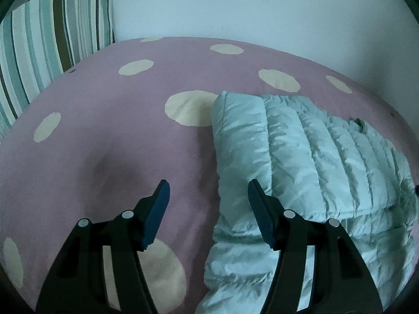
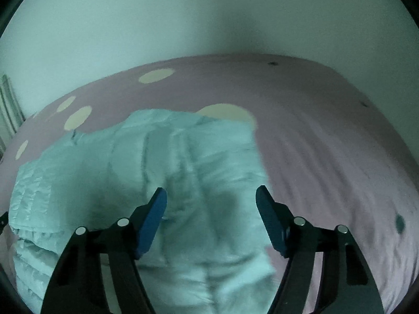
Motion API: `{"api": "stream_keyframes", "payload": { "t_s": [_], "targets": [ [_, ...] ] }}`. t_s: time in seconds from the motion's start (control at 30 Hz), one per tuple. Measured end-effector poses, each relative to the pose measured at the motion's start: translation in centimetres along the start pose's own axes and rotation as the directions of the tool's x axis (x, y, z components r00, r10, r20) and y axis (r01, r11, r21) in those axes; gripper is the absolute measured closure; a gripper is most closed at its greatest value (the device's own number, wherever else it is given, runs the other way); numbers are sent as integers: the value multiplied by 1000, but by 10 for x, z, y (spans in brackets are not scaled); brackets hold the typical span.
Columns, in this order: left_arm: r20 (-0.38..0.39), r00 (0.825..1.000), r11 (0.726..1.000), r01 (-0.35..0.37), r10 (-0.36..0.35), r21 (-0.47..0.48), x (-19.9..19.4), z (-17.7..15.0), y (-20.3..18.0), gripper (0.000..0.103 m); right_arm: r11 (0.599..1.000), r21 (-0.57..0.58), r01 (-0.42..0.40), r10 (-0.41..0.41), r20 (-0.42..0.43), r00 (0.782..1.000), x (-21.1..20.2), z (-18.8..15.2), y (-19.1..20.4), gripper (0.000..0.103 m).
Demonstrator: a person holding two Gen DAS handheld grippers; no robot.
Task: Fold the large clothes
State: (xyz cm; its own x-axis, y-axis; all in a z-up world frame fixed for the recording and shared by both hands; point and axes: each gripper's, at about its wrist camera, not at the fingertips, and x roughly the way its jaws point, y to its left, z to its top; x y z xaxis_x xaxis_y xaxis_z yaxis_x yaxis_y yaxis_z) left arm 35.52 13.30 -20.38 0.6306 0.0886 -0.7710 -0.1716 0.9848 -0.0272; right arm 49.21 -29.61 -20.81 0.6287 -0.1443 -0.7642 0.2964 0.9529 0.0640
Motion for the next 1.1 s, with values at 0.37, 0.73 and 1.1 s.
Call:
{"api": "stream_keyframes", "payload": {
  "t_s": [0.37, 0.73, 1.1],
  "targets": [
    [7, 1000, 1000, 4, -4, 17, 16, 7, -7, 37, 999, -46, 1, -4, -49, 999, 13, -2, 26, 92],
    [-75, 995, 994, -63, 70, 94, 60, -6, -25, 36, 994, -77, 79, -87, -116, 989, 41, -26, 6, 92],
    [-44, 993, 986, -105, 111, 130, 42, -5, -29, 36, 994, -68, 89, -96, -99, 990, 15, -15, 8, 82]
  ]
}}
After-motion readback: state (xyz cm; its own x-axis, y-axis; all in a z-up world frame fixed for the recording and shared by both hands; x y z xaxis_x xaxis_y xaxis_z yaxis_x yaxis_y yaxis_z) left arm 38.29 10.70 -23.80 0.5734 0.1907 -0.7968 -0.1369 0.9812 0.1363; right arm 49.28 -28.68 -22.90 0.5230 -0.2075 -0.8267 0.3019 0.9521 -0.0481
